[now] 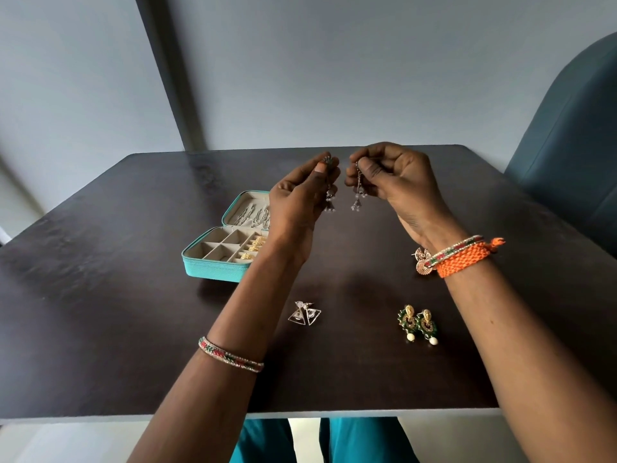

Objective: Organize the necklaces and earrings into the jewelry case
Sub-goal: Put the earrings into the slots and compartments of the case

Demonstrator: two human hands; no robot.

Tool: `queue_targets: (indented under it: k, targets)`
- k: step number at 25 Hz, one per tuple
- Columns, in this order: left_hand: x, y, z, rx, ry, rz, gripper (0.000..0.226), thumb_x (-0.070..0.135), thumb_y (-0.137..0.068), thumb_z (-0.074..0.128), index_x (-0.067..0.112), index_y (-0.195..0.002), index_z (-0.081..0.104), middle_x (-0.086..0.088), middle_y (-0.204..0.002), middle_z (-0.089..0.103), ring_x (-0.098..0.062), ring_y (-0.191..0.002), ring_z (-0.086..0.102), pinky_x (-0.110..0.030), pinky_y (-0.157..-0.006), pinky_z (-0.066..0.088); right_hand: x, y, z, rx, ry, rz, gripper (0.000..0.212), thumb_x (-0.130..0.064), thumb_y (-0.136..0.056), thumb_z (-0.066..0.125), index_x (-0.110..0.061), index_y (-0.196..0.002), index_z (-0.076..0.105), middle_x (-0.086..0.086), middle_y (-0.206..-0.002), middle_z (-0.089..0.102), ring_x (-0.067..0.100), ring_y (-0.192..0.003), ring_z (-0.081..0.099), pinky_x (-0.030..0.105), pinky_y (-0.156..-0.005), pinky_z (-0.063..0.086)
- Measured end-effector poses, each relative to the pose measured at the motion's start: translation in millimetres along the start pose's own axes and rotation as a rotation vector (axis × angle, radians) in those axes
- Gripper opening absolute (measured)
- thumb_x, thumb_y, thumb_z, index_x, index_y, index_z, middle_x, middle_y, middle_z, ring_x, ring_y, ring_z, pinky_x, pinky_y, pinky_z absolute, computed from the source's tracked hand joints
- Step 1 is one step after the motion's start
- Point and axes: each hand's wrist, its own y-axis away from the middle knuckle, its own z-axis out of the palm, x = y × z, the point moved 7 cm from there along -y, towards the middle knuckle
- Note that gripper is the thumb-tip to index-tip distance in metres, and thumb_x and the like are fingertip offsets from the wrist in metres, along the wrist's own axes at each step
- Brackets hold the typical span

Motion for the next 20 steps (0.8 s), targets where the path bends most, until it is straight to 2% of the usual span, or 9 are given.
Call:
queue_targets:
  k: [5,7,10,14,17,20]
  targets:
    - [-15.2,9.6,8.2,-0.026,0.152,-0.273,0.020,0.010,-0.098,0.044,0.010,-0.091,0.064,-0.002,-0.072,0.072,-0.010,-0.068,0.068,-0.023,-0.071,0.056,8.1,1.5,5.6,-0.036,-0.100,0.118,0.014,0.000,-0.090,0.057,-0.004,-0.098,0.068,0.007,-0.080,0.066,0.011,-0.068,0.063,0.023,-0.065,0.054]
    - [-18.2,13.6,10.8,-0.021,0.206,-0.337,0.022,0.009,-0.098,0.042,0.008,-0.090,0.062,-0.002,-0.064,0.071,-0.011,-0.061,0.068,-0.027,-0.078,0.055,12.4,1.8,4.6,-0.027,-0.116,0.169,0.016,0.002,-0.089,0.057,-0.003,-0.100,0.068,0.008,-0.083,0.068,0.011,-0.068,0.064,0.021,-0.066,0.054]
    - [-18.6,15.6,12.7,-0.005,0.258,-0.364,0.022,0.006,-0.097,0.042,0.005,-0.086,0.062,-0.005,-0.063,0.070,-0.014,-0.064,0.067,-0.030,-0.088,0.050,16.3,2.4,3.7,-0.009,-0.221,0.252,0.021,0.008,-0.090,0.051,0.005,-0.105,0.065,0.013,-0.086,0.067,0.012,-0.069,0.066,0.021,-0.069,0.055]
    - [-17.1,17.5,14.0,-0.011,0.291,-0.376,0.022,0.005,-0.096,0.043,0.005,-0.085,0.061,-0.008,-0.067,0.071,-0.016,-0.067,0.068,-0.030,-0.081,0.054,14.4,4.8,5.6,-0.021,-0.370,0.357,0.027,0.014,-0.089,0.040,0.013,-0.109,0.059,0.018,-0.088,0.064,0.017,-0.073,0.067,0.023,-0.071,0.058]
    - [-15.5,18.2,13.1,-0.003,0.275,-0.367,0.021,0.005,-0.096,0.043,0.005,-0.087,0.061,-0.006,-0.066,0.071,-0.015,-0.063,0.069,-0.029,-0.076,0.056,9.0,6.1,5.7,-0.052,-0.395,0.367,0.038,0.019,-0.085,0.031,0.015,-0.112,0.057,0.021,-0.090,0.063,0.021,-0.078,0.068,0.025,-0.074,0.058]
    - [-13.2,18.8,13.1,-0.012,0.297,-0.356,0.018,0.004,-0.095,0.044,0.003,-0.091,0.062,-0.008,-0.070,0.071,-0.017,-0.071,0.069,-0.030,-0.077,0.057,6.0,6.4,6.4,-0.072,-0.389,0.364,0.045,0.022,-0.082,0.025,0.013,-0.114,0.056,0.022,-0.094,0.063,0.023,-0.084,0.067,0.026,-0.077,0.057]
